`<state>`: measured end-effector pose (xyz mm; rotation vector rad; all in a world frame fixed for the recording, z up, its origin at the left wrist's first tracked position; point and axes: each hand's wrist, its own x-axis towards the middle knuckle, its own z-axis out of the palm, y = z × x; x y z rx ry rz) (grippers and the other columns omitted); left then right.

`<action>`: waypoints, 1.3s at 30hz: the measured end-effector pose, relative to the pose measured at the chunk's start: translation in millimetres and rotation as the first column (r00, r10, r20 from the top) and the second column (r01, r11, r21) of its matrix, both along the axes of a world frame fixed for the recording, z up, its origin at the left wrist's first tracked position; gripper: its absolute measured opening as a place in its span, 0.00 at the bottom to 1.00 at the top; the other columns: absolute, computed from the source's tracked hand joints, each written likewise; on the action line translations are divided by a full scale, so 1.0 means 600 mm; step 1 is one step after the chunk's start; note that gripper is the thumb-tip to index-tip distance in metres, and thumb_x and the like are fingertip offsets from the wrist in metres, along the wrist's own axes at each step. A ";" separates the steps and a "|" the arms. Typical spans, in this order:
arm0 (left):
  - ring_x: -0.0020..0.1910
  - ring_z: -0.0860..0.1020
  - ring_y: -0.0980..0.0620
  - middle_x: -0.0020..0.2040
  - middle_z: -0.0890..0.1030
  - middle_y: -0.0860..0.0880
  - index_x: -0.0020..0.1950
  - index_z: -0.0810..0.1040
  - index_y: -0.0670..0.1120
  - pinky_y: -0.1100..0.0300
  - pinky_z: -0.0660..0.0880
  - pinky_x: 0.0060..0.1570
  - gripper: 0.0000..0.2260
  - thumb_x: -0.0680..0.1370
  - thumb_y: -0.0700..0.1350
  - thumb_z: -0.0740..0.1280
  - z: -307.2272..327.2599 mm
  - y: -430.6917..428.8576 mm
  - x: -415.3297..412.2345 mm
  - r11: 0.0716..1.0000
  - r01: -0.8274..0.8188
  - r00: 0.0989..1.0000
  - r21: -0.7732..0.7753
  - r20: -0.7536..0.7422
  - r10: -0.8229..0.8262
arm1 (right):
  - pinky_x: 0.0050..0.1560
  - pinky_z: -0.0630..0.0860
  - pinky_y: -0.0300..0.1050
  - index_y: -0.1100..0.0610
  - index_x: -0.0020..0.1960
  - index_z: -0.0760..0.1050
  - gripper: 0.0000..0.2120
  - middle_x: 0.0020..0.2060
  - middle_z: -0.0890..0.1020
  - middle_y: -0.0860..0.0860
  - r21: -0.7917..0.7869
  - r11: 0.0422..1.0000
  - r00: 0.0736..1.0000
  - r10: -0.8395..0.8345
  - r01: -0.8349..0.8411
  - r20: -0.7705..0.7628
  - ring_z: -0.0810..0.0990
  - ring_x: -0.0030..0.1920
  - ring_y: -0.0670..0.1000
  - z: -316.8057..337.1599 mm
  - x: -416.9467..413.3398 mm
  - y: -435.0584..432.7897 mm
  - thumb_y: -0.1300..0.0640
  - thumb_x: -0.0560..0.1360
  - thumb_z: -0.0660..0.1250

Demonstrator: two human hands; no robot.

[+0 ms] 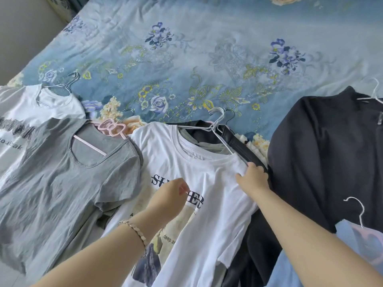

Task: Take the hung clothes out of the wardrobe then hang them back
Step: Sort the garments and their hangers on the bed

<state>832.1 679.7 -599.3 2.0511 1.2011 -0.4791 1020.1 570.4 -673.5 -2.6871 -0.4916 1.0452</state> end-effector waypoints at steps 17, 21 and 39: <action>0.45 0.79 0.49 0.45 0.80 0.50 0.44 0.73 0.52 0.55 0.76 0.45 0.10 0.77 0.38 0.58 0.084 0.081 -0.086 0.990 -0.137 0.984 -0.010 0.112 0.137 | 0.38 0.65 0.41 0.56 0.48 0.72 0.06 0.42 0.74 0.51 0.442 0.894 0.993 0.105 -0.073 -0.050 0.71 0.45 0.52 0.188 -0.022 0.070 0.63 0.79 0.58; 0.45 0.80 0.48 0.45 0.80 0.48 0.45 0.74 0.51 0.53 0.77 0.46 0.09 0.77 0.37 0.58 0.164 0.072 -0.099 0.991 -0.134 0.975 0.014 0.179 0.130 | 0.41 0.63 0.43 0.63 0.51 0.75 0.07 0.43 0.77 0.57 0.502 0.865 0.999 -0.024 0.005 0.032 0.72 0.44 0.53 0.279 -0.036 0.001 0.65 0.77 0.59; 0.69 0.66 0.45 0.74 0.61 0.47 0.76 0.56 0.48 0.50 0.63 0.66 0.33 0.74 0.40 0.67 0.585 -0.039 -0.191 0.830 -0.177 0.838 0.529 0.523 -0.155 | 0.41 0.67 0.47 0.55 0.48 0.74 0.09 0.46 0.75 0.50 0.541 0.754 0.804 -0.028 -0.373 0.593 0.75 0.47 0.54 0.753 -0.188 -0.147 0.64 0.77 0.57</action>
